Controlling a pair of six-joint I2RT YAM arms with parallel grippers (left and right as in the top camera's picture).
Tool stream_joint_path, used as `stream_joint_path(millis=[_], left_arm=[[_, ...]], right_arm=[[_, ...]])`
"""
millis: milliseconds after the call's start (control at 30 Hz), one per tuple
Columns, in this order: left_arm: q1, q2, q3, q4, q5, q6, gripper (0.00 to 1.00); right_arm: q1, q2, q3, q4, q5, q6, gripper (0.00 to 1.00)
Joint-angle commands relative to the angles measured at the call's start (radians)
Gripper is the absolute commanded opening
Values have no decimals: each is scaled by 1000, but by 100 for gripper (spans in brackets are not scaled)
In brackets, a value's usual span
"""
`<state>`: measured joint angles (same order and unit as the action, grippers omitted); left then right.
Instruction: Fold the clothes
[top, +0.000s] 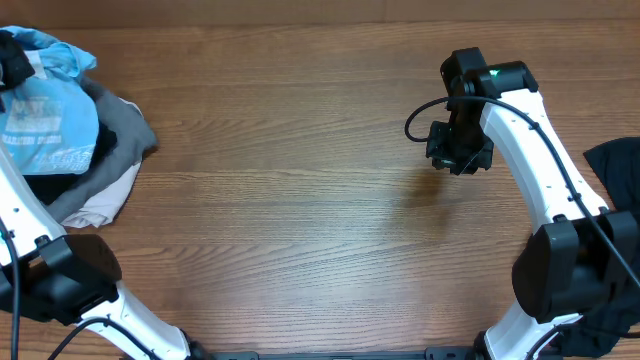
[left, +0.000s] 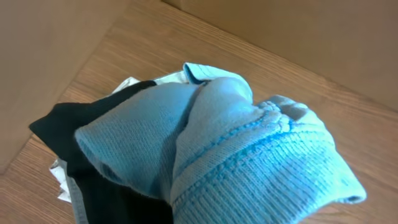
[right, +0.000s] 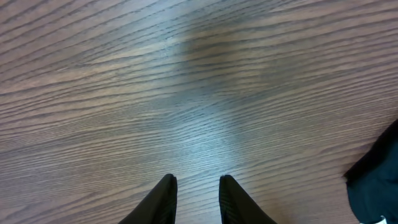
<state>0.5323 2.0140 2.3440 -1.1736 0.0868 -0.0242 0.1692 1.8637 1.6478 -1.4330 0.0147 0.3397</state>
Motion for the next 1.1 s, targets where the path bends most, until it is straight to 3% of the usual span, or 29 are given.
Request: stream_joint_path(millis=[0,233,400,433,467,500,567,733,867,967,1000,1067], left_arm=[[20,60,7,23,-49,-18,7],[63,149,7,77,-69,-32,7],[89,178,7,122,-71,-32,15],[92,180,7,132,-76,-32,30],[96,180,7,141,-87,-33,52],[101,180,7,153,-111,-37,80],[112,179,9,161,-164,-73,100],[130,175,10,151,-191,-104,100],[93,145,10,150,-76,-94,100],[29,122,10,146,-34,-48,100],[-20,114,10,137,-34,-22,100],[-111,110,10,115,-34,8,100]], right_arm=[[-2,-17,15,-8,11,2,27],[-2,-17,15,-16,11,2,27],[-2,-17,15,-16,11,2,27],[-1,-17,15,-13,11,2,27],[-1,-17,15,-13,10,2,27],[-2,-17,15,-12,11,2,27],[-2,-17,15,-11,10,2,28],[-2,-17,15,-5,10,2,35],[-1,-17,15,9,10,2,45],[-1,-17,15,43,-11,2,66],[-1,-17,15,76,-43,1,80],[-1,-17,15,144,-107,2,100]])
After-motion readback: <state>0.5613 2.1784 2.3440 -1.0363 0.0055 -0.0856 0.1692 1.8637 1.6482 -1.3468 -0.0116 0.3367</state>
